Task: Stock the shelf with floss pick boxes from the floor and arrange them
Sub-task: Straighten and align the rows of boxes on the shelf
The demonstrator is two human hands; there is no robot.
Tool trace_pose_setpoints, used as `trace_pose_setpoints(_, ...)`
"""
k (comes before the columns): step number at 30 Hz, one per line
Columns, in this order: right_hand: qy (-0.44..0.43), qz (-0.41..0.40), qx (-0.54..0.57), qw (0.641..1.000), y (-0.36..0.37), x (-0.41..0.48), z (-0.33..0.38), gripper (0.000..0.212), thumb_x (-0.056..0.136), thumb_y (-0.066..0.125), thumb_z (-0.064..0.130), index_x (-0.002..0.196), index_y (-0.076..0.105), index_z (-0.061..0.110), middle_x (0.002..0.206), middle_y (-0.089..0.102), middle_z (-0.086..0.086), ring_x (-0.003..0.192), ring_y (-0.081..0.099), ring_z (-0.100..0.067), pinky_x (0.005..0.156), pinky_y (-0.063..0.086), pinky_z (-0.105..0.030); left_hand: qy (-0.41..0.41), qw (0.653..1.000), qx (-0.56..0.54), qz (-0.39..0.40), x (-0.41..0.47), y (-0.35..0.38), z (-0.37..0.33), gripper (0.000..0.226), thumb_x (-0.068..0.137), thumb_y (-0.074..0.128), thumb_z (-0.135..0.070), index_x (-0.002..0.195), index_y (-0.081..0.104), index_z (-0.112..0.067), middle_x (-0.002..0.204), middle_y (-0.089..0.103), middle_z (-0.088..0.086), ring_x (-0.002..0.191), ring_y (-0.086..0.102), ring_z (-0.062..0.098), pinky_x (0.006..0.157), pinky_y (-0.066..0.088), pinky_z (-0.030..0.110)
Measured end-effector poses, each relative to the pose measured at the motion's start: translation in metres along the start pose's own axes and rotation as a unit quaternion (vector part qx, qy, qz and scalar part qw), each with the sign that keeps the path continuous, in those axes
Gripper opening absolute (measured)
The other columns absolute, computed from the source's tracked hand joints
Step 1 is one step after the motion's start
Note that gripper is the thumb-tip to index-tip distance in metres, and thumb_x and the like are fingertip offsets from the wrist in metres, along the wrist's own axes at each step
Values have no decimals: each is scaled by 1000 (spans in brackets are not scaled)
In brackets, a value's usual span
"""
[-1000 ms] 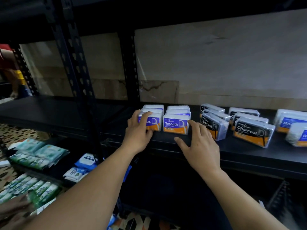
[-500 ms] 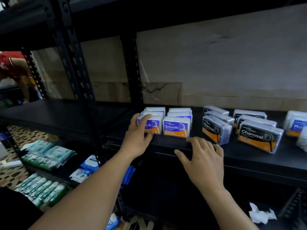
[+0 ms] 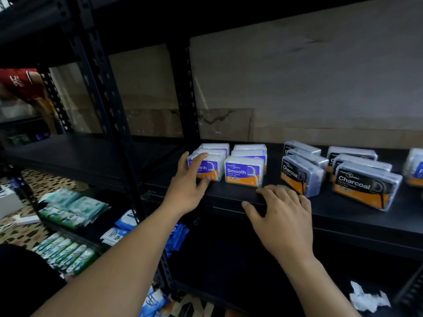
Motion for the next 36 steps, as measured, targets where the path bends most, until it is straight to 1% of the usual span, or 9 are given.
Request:
trace_pose_setpoints(9,7,7,12,1000,-2,0,2,48,85,54,61,113,71,26,118,67,6,117,57,-18,99,35,-42,15,1000,9,18,-2,-1,3,65,97,53,-41,146,13,-56,162,3,-7,134,43,24,104,44,38)
trace_pose_setpoints(11,10,10,15,1000,-4,0,2,48,85,53,61,113,71,26,117,67,6,116,58,-18,99,35,-42,11,1000,7,25,-2,-1,0,73,97,54,-38,149,5,-55,164,-3,-3,140,35,22,105,38,32)
trace_pose_setpoints(14,10,20,15,1000,-7,0,2,46,86,57,61,115,70,27,118,67,7,116,58,-18,100,35,-41,15,999,-6,48,1,-4,0,87,95,59,-34,151,-6,-51,164,-10,0,145,17,9,103,23,19)
trace_pose_setpoints(17,0,41,14,999,-11,5,-1,50,86,54,65,119,67,30,122,65,10,119,55,-14,101,34,-38,40,996,7,79,13,-18,1,92,88,66,-38,155,3,-41,165,-1,5,146,2,1,110,12,16)
trace_pose_setpoints(20,-11,56,14,998,-13,10,-4,52,86,49,68,122,64,32,126,62,13,120,52,-12,98,31,-34,77,989,61,113,32,-35,-7,100,73,65,-58,156,18,-30,161,18,6,149,16,15,121,16,28)
trace_pose_setpoints(21,-11,54,13,998,-13,11,-5,53,86,49,68,121,65,32,126,62,13,119,52,-13,97,32,-34,91,983,91,134,40,-39,-12,102,72,68,-59,156,20,-27,160,21,4,148,20,17,121,18,31)
trace_pose_setpoints(24,-4,47,3,999,-11,12,-4,51,83,53,68,115,68,31,120,65,12,114,56,-15,91,33,-35,114,959,168,196,61,-45,-30,105,74,80,-48,156,19,-25,160,21,1,146,23,18,120,19,28)
trace_pose_setpoints(29,-9,34,-8,999,-8,10,-4,46,82,55,66,108,71,30,111,67,11,107,59,-17,87,36,-37,103,932,221,270,93,-37,-46,122,61,88,-53,156,19,-21,161,21,-1,146,24,16,120,20,29)
trace_pose_setpoints(36,-26,25,-22,999,-7,9,-4,47,83,53,66,107,71,30,110,68,9,105,60,-18,85,39,-38,78,896,292,325,112,-34,-43,140,46,91,-57,157,11,-27,162,16,-7,146,23,15,120,22,32)
Point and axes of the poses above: each hand's wrist, its own x-axis towards the middle knuckle, its own y-axis out of the palm, z = x × y, the point moved 3 cm from there along x, towards the middle knuckle
